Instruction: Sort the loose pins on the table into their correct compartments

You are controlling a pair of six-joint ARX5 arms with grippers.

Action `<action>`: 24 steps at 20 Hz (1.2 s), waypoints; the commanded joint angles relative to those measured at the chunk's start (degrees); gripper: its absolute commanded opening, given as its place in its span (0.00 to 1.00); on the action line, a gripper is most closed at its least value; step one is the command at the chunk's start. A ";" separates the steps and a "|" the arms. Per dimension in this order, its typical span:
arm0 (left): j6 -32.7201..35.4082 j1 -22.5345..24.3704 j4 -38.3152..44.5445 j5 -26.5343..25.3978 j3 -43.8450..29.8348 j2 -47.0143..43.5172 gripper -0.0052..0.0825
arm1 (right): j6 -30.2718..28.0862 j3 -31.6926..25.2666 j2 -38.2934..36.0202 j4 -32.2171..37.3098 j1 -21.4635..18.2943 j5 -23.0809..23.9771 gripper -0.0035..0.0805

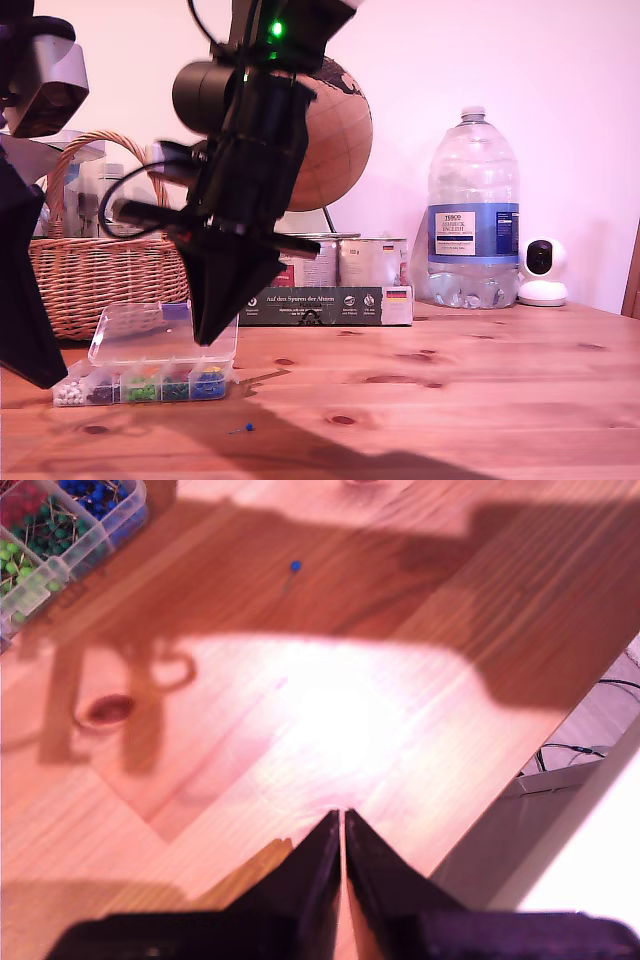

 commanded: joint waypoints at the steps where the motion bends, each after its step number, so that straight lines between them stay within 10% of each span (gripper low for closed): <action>1: -0.22 -0.07 0.17 0.02 -0.79 0.15 0.04 | 0.09 -0.15 0.42 0.52 0.11 0.04 0.03; 24: -0.44 -0.07 -0.90 0.04 -0.79 0.15 0.04 | -0.09 -0.15 3.28 1.46 -0.33 1.31 0.06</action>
